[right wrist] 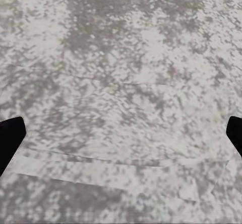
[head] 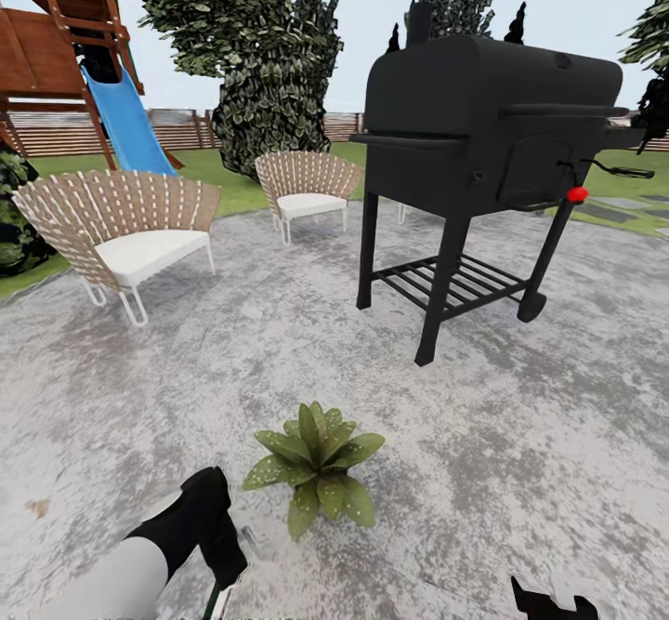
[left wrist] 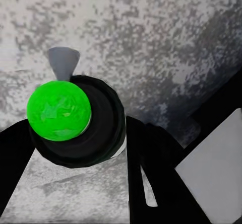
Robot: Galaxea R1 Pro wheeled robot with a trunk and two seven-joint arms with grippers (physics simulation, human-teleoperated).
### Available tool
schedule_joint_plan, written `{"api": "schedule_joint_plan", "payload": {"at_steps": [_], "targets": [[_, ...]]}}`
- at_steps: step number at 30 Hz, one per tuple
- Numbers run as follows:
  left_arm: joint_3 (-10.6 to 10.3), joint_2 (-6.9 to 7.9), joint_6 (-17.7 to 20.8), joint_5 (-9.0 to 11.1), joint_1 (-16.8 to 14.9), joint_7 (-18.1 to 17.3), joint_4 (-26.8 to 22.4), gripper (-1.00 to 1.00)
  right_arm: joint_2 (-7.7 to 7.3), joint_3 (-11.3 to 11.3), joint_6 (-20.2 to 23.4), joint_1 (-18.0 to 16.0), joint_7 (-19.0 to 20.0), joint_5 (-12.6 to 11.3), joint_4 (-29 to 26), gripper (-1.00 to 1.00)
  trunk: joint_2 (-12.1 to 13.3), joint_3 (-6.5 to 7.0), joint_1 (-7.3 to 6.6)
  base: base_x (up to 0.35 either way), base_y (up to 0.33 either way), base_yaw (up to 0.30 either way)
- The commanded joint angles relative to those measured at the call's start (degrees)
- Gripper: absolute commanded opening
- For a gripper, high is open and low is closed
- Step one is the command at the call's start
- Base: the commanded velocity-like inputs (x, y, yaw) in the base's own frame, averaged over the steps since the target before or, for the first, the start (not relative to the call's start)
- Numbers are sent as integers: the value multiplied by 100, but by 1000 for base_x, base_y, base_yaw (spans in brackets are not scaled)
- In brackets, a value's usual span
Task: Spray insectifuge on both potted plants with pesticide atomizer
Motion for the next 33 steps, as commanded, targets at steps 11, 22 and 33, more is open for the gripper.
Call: {"api": "schedule_joint_plan", "payload": {"at_steps": [11, 22, 33], "targets": [[13, -55, 47, 48, 1, -63, 28, -100, -22, -56, -21, -4, 44, 32, 9, 100, -2, -27, -1, 8, 0, 115], [3, -69, 322, 52, 1, -54, -36, -100, -17, -56, -21, -4, 47, 26, 11, 100, -2, -27, -1, 12, -87, 11], [278, -95, 326, 48, 1, -18, -58, -100, -6, -47, -21, -4, 47, 26, 11, 100, -2, -27, -1, 0, -272, 255]]}}
